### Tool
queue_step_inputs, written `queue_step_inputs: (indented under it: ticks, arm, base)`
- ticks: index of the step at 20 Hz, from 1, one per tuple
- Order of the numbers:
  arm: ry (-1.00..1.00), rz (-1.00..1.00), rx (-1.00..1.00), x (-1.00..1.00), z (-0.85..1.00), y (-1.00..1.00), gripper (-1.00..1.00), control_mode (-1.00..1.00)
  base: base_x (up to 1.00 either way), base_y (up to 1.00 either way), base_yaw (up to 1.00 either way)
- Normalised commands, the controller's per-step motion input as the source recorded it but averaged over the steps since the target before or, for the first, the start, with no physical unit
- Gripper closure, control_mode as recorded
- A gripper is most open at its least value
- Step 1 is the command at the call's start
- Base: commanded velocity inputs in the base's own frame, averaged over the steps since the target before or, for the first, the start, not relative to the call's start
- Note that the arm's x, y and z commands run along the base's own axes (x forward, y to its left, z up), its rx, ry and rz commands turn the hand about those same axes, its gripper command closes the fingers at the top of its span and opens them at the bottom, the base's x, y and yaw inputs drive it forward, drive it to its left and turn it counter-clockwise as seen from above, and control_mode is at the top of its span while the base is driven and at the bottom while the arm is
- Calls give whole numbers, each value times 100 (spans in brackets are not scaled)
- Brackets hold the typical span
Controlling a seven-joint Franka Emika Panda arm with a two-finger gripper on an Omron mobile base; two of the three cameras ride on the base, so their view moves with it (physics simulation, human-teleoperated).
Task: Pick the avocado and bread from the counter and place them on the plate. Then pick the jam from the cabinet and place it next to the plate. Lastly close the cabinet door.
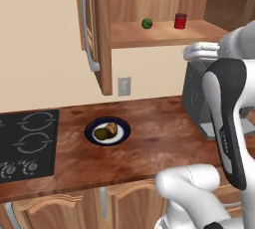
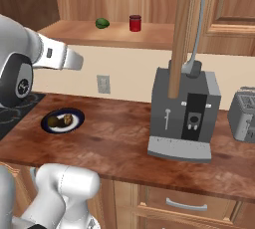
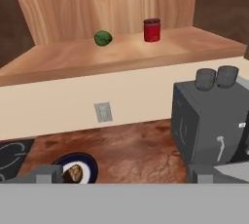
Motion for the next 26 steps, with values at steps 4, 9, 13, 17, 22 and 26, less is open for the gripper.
queue_step_inputs:
  ticks: [4, 9, 13, 17, 22, 26]
  arm:
    - [-1, 0, 0, 4, 10, -26, -100, -100]
    - [-8, 0, -3, 12, 0, -19, -100, -100]
    - [-3, 0, -3, 26, 0, -18, -100, -100]
    - [0, 0, -2, 31, 1, -18, -100, -100]
    - [0, 0, 0, 34, 16, -15, -100, -100]
    - [0, 0, -2, 35, 6, -11, -100, -100]
  base:
    - [0, 0, 0]
    - [0, 0, 0]
    - [0, 0, 0]
    - [0, 0, 0]
    - [0, 0, 0]
    - [0, 0, 0]
